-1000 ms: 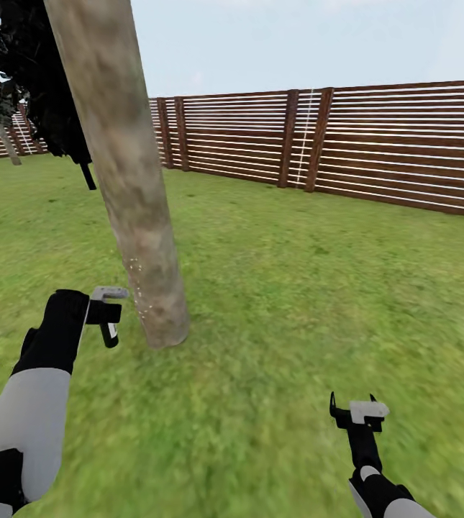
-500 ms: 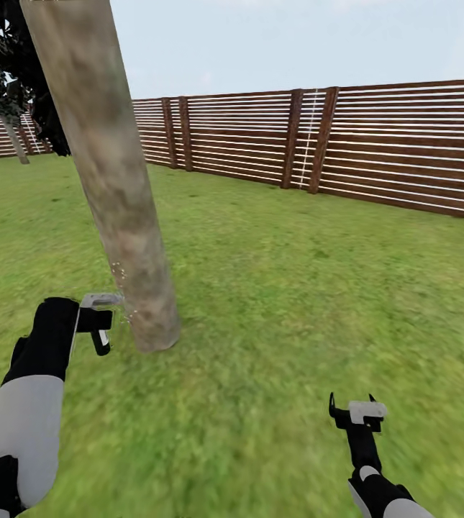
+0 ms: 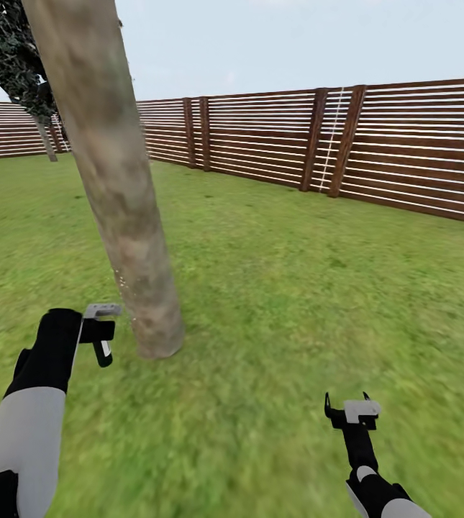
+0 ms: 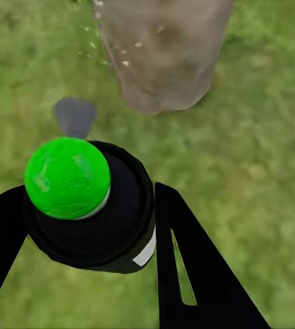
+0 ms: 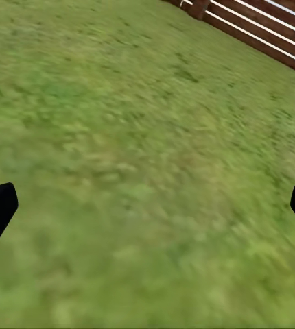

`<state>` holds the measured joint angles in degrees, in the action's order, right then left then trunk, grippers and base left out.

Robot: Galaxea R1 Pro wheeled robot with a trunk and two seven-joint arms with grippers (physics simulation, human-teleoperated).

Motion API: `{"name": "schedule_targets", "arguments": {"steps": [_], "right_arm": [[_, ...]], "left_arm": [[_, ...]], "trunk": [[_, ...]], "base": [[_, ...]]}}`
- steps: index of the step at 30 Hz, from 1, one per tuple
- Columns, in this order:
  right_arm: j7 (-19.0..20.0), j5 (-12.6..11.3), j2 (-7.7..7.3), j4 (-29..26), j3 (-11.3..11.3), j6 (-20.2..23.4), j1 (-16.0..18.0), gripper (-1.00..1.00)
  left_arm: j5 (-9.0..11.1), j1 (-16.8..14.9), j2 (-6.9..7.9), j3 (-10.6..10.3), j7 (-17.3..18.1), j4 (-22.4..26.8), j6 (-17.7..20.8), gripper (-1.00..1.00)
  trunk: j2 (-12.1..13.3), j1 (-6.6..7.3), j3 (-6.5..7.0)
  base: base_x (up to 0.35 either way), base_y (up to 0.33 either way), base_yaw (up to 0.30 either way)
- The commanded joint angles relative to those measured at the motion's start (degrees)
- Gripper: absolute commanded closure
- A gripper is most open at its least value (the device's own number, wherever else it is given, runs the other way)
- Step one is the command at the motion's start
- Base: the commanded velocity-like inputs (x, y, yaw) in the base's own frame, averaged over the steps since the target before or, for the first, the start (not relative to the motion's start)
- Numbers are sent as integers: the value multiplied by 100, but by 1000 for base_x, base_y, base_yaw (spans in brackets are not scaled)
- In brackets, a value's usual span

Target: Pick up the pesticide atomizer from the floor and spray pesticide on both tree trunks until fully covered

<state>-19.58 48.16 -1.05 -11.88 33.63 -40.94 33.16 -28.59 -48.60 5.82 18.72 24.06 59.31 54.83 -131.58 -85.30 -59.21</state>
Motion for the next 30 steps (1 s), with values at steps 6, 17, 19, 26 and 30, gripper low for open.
{"name": "schedule_targets", "arguments": {"steps": [6, 17, 19, 26, 30], "right_arm": [[-37, 62, 0, 11, 30, -10, 6, -100], [-37, 62, 0, 2, 30, -15, 6, -100], [-37, 62, 0, 3, 30, -15, 6, -100], [-37, 62, 0, 9, 30, -19, 6, -100], [-37, 62, 0, 11, 30, -19, 6, -100]], "left_arm": [[-67, 0, -11, 9, 51, 10, 19, 100], [-85, -17, 6, 0, 46, 180, 80, 100], [-85, -18, 1, 0, 46, 184, 80, 100], [-100, -7, 35, 8, 35, 177, 80, 100], [-97, 119, 27, 14, -344, 81, 49, 100]], "trunk": [[-2, -1, -5], [-2, -1, -5], [-2, -1, -5], [-2, -1, -5], [-2, -1, -5]], "base": [[-12, -274, 0], [-50, -279, 0], [0, -279, 0], [18, -279, 165], [183, -228, 272]]}}
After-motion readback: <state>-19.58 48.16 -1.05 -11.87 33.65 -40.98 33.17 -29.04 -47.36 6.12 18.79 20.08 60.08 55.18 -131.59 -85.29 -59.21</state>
